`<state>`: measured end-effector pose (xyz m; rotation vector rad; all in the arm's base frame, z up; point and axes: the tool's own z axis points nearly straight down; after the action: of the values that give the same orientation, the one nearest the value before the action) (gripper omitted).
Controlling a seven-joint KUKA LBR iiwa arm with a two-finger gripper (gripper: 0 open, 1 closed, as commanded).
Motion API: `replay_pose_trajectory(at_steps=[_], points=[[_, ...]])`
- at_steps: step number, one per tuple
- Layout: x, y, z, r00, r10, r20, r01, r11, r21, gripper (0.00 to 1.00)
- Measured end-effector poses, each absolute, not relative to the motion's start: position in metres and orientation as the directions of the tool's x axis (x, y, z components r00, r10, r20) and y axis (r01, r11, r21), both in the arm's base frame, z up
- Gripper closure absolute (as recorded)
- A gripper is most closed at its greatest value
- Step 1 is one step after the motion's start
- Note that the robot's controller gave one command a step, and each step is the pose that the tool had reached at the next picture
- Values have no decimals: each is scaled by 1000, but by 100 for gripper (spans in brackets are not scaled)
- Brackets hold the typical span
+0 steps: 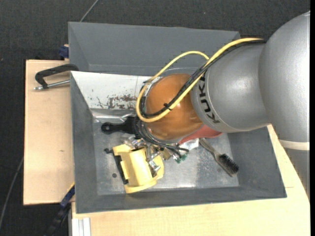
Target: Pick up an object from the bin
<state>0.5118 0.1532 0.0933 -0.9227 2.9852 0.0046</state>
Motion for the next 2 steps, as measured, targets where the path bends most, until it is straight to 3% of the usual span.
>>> replay_pose_trajectory(at_steps=[1,2], points=[[512,151,111,-819,-574,-12,-574,819,-2,0],[506,188,88,-751,-660,-18,-660,751,-7,0]])
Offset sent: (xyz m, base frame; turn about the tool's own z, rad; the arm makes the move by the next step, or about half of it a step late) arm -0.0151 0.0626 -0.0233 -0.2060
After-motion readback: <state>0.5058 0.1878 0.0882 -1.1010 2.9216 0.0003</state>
